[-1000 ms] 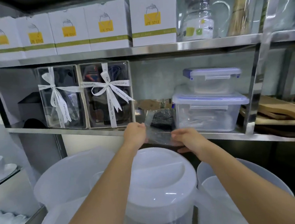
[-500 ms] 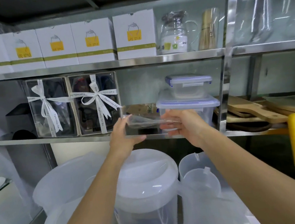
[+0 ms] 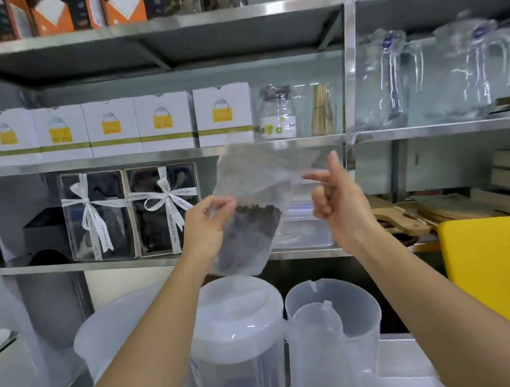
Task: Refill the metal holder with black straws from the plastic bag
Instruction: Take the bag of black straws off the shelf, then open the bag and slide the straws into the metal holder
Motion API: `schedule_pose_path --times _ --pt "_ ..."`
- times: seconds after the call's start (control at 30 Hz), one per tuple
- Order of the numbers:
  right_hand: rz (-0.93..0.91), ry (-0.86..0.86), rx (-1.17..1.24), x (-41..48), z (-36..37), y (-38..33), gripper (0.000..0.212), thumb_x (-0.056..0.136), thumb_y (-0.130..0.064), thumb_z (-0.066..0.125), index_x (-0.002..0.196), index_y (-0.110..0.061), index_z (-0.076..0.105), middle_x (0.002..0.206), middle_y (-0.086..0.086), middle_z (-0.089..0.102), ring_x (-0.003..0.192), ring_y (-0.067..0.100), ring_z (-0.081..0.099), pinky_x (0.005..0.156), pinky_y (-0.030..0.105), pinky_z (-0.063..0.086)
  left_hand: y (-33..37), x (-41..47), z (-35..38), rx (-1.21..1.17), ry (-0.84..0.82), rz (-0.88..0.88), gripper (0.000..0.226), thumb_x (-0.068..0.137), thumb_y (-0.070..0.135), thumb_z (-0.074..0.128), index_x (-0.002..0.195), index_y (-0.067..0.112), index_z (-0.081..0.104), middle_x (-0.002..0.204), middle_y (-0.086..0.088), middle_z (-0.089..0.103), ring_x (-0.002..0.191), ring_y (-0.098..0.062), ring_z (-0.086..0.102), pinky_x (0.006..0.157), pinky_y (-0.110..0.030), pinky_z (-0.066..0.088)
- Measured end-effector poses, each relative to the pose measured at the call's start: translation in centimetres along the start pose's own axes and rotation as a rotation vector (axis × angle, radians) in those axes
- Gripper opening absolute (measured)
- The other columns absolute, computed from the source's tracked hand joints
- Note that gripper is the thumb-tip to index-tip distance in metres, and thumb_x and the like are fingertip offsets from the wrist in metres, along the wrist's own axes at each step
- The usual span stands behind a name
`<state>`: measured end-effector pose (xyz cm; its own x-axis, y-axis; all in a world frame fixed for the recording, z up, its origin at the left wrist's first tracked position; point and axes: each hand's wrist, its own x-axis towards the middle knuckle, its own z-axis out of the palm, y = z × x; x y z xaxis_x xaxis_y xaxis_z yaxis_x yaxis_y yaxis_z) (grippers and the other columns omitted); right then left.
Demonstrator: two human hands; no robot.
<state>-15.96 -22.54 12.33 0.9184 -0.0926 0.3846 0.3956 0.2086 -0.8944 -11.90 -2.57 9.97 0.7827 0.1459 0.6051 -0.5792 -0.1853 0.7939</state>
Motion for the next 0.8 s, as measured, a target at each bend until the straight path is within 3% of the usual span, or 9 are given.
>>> schedule_pose_path --times 0.07,0.13,0.2,0.27,0.37,0.47,0.6,0.7,0.8 --pt "-0.071 -0.023 -0.185 -1.1 -0.4 -0.9 0.036 0.086 -0.045 0.050 0.110 -0.021 0.063 0.076 0.004 0.053 0.071 0.026 0.048 0.071 0.028 0.037 2.0 -0.5 0.0 -0.002 0.015 0.014 0.012 0.084 0.012 0.064 0.075 0.020 0.067 0.085 0.004 0.070 0.080 0.004 0.061 0.078 -0.009 0.041" --pt "-0.090 -0.123 -0.290 -2.4 -0.7 -1.7 0.044 0.081 -0.042 0.056 0.123 -0.028 0.054 0.103 -0.009 0.058 0.096 0.013 0.054 0.078 0.025 0.039 4.1 -1.3 0.1 -0.038 0.014 0.035 0.017 0.084 0.010 0.063 0.071 0.021 0.066 0.080 0.003 0.069 0.080 -0.001 0.061 0.080 -0.012 0.043" --pt "-0.079 -0.171 -0.295 -3.9 -1.2 -2.4 0.048 0.082 -0.034 0.060 0.128 -0.029 0.048 0.111 -0.015 0.058 0.101 0.002 0.054 0.078 0.024 0.039 6.0 -2.7 0.2 -0.095 -0.023 0.045 0.021 0.083 0.006 0.064 0.067 0.021 0.065 0.070 0.010 0.067 0.069 0.006 0.061 0.072 -0.005 0.044" --pt "-0.098 -0.166 -0.286 -6.0 -1.6 -2.6 0.036 0.083 -0.024 0.061 0.119 -0.023 0.058 0.104 -0.009 0.067 0.092 0.004 0.062 0.078 0.025 0.044 7.4 -4.6 0.7 -0.126 -0.080 0.040 0.020 0.082 0.005 0.065 0.067 0.018 0.065 0.065 0.013 0.065 0.060 0.012 0.057 0.065 -0.001 0.043" --pt "-0.120 -0.089 -0.262 -9.6 -2.4 -2.3 0.018 0.085 -0.019 0.060 0.097 -0.010 0.070 0.090 0.003 0.073 0.082 0.011 0.068 0.078 0.030 0.052 8.4 -8.2 1.4 -0.127 -0.141 -0.019 0.012 0.081 0.008 0.066 0.071 0.014 0.066 0.071 0.004 0.064 0.060 0.010 0.057 0.065 -0.004 0.044" --pt "-0.088 0.014 -0.188 -12.8 -3.5 -1.4 0.019 0.086 -0.019 0.059 0.087 -0.004 0.070 0.088 0.013 0.071 0.084 0.024 0.067 0.076 0.034 0.053 8.2 -11.7 2.3 -0.142 -0.202 -0.132 0.009 0.082 0.011 0.066 0.074 0.013 0.068 0.074 -0.001 0.066 0.069 -0.007 0.060 0.075 -0.026 0.049" --pt "0.002 0.142 -0.033 -16.9 -5.1 -0.4 0.013 0.084 -0.012 0.063 0.080 -0.001 0.070 0.074 0.011 0.071 0.074 0.025 0.068 0.065 0.033 0.052 7.1 -16.2 3.8 -0.192 -0.247 -0.292 0.015 0.083 0.012 0.066 0.070 0.018 0.067 0.076 -0.002 0.068 0.074 -0.012 0.061 0.079 -0.030 0.050" --pt "0.036 0.249 -0.038 -19.9 -6.4 0.2 0.018 0.082 -0.010 0.065 0.065 -0.007 0.069 0.064 0.008 0.066 0.068 0.026 0.062 0.067 0.038 0.050 6.6 -19.1 5.3 -0.205 -0.262 -0.336 0.003 0.082 0.011 0.066 0.080 0.012 0.068 0.083 -0.007 0.068 0.082 -0.018 0.061 0.083 -0.035 0.049" --pt "0.058 0.324 -0.055 -22.4 -7.6 0.6 0.021 0.082 -0.011 0.065 0.061 -0.009 0.070 0.064 0.009 0.067 0.069 0.026 0.064 0.068 0.037 0.052 6.2 -21.8 7.1 -0.207 -0.170 -0.360 0.036 0.077 0.009 0.071 0.108 0.004 0.054 0.097 -0.008 0.063 0.091 -0.021 0.061 0.084 -0.035 0.048"
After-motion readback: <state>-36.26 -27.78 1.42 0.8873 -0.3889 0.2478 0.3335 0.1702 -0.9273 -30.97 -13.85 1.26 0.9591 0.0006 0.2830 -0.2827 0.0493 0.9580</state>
